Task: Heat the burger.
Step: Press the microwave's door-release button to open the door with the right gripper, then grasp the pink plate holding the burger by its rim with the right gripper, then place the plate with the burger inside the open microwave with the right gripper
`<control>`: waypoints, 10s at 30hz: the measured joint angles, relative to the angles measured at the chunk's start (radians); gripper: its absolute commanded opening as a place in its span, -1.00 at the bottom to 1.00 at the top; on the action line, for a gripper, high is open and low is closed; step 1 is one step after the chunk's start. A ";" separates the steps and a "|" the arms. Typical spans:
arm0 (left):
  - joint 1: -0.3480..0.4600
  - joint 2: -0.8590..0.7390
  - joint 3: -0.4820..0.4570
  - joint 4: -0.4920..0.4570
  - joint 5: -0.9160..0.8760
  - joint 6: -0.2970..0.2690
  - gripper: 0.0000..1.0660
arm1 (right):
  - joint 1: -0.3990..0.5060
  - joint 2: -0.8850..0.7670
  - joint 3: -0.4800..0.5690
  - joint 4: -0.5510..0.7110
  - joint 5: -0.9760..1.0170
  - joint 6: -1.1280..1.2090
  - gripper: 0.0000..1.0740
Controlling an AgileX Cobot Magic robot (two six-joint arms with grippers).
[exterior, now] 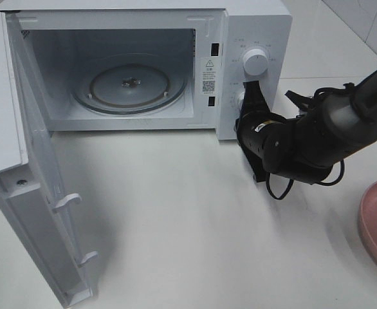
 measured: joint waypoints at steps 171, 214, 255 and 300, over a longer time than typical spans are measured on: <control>0.000 0.000 0.000 0.000 0.000 0.000 0.87 | -0.267 -0.481 0.268 -1.145 1.373 -0.541 -1.00; 0.000 0.000 0.000 0.000 0.000 0.000 0.87 | 0.197 -0.506 0.268 -1.195 1.690 -0.541 -1.00; 0.000 0.000 0.000 0.000 0.000 0.000 0.87 | 0.705 -0.867 0.341 -1.194 1.901 -0.550 -0.99; 0.000 0.000 0.000 0.000 0.000 0.000 0.87 | 0.705 -0.866 0.342 -1.492 1.481 -0.982 -0.96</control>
